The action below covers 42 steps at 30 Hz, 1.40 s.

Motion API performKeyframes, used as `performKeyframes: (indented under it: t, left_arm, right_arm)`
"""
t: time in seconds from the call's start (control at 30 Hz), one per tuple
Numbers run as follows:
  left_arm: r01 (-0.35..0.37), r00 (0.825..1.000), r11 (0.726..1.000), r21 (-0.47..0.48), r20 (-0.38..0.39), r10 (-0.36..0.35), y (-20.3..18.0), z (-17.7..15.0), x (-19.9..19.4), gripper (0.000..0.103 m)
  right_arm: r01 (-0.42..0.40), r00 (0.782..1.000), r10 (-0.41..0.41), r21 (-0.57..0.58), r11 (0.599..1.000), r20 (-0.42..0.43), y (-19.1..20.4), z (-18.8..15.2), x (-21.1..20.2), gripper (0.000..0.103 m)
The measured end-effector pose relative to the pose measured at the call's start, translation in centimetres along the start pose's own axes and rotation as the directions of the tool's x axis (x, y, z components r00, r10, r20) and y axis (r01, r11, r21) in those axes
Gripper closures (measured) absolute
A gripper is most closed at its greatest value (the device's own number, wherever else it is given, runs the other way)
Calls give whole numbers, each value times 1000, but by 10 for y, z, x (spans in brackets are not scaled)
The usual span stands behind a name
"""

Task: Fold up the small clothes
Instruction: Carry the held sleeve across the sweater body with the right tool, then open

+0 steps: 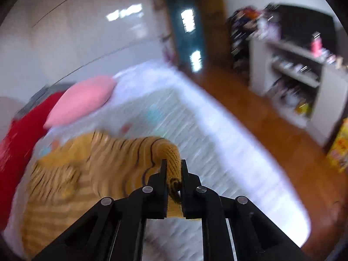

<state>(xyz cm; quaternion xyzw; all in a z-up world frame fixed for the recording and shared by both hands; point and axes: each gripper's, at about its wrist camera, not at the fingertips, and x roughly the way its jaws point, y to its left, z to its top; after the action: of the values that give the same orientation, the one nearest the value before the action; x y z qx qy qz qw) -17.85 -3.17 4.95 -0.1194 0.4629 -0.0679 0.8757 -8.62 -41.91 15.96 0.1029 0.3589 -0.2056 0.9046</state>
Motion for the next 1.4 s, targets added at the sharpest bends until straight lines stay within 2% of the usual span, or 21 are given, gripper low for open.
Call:
performKeyframes:
  t: [0.07,0.13,0.2,0.33,0.43,0.57,0.67,0.8,0.9,0.97,1.0,1.07,1.13,1.17,1.23,1.33,1.4]
  left_arm:
    - [5,1000,1000,-2,7,-5,2,0,-1,15]
    - [10,1000,1000,-7,12,-10,5,1,-1,15]
    - [15,1000,1000,-14,23,-14,10,3,-4,15]
    - [10,998,1000,-23,61,-9,23,5,-14,15]
    - [0,996,1000,-27,90,2,36,5,-22,15]
    - [-31,993,999,-40,114,35,60,2,-31,15]
    - [-53,990,997,-60,128,60,80,1,-34,15]
    - [-57,990,993,-99,125,69,107,-2,-34,15]
    - [-60,991,989,-136,114,76,126,-5,-31,15]
    - [-61,991,985,-162,106,79,137,-7,-28,15]
    - [-59,992,981,-183,102,79,144,-8,-27,15]
    - [-61,992,977,-205,98,82,152,-10,-27,15]
    - [-66,991,972,-226,96,89,159,-11,-26,15]
    - [-67,991,970,-233,95,91,161,-11,-26,15]
    - [-67,991,967,-247,97,93,164,-12,-27,15]
    - [-66,991,966,-252,96,92,163,-13,-28,15]
    - [-73,991,966,-246,94,99,159,-13,-29,15]
  right_arm:
    - [35,999,-35,-3,999,36,1,25,-7,94]
    - [24,998,-22,-39,999,53,18,39,-16,94]
    - [-19,999,23,-88,996,45,45,45,-19,94]
    - [-158,987,159,-227,961,-12,137,42,-21,94]
    - [-276,961,262,-325,905,-87,225,28,-15,94]
    - [-400,916,344,-389,830,-207,329,-5,6,94]
    - [-466,879,362,-408,785,-309,392,-37,30,94]
    - [-501,852,330,-448,741,-406,455,-83,63,94]
    - [-513,840,292,-493,703,-458,484,-121,78,94]
    - [-542,816,281,-501,675,-505,498,-144,86,94]
    - [-548,812,274,-509,664,-515,504,-152,88,94]
    - [-543,817,241,-556,629,-524,517,-175,90,93]
    - [-548,816,222,-589,594,-534,531,-193,90,86]
    - [-539,824,213,-608,583,-526,534,-198,88,81]
    - [-535,835,221,-648,542,-504,541,-209,78,62]
    - [-570,819,256,-681,460,-513,549,-224,56,56]
    - [-616,788,284,-684,390,-547,554,-237,39,54]
